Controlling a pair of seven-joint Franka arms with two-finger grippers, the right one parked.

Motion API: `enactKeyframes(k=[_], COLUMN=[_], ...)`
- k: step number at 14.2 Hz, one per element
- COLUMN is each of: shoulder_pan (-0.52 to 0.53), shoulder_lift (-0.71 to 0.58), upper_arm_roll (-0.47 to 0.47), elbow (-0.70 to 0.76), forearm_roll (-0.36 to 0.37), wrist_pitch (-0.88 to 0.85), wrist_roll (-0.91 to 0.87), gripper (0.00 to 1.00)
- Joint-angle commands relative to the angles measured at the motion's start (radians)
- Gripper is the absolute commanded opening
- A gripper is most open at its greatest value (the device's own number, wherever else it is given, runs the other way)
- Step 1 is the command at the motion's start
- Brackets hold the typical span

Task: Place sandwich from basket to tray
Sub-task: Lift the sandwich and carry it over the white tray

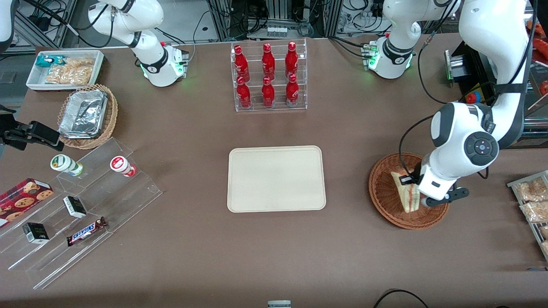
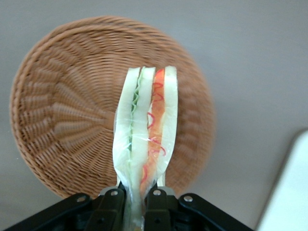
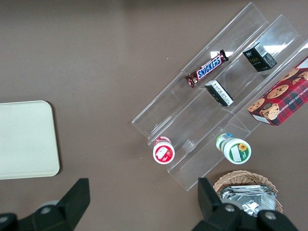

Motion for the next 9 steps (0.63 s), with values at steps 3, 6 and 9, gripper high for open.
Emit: enactKeyframes(k=[3,6,9], shoulder_pan=[-0.173,-0.288,-0.385], shoulder_lift=[0.112,0.180,0.255], upper_arm_roll=[0.003,0.003,0.003], elbow=[0.163,0.225,0.300], forearm_roll=[-0.008,-0.008,-0.009], wrist_pitch=[-0.049,-0.049,-0.049], wrist_roll=[-0.021,-0.122,-0.244], gripper=[0.08,0.06,0.05])
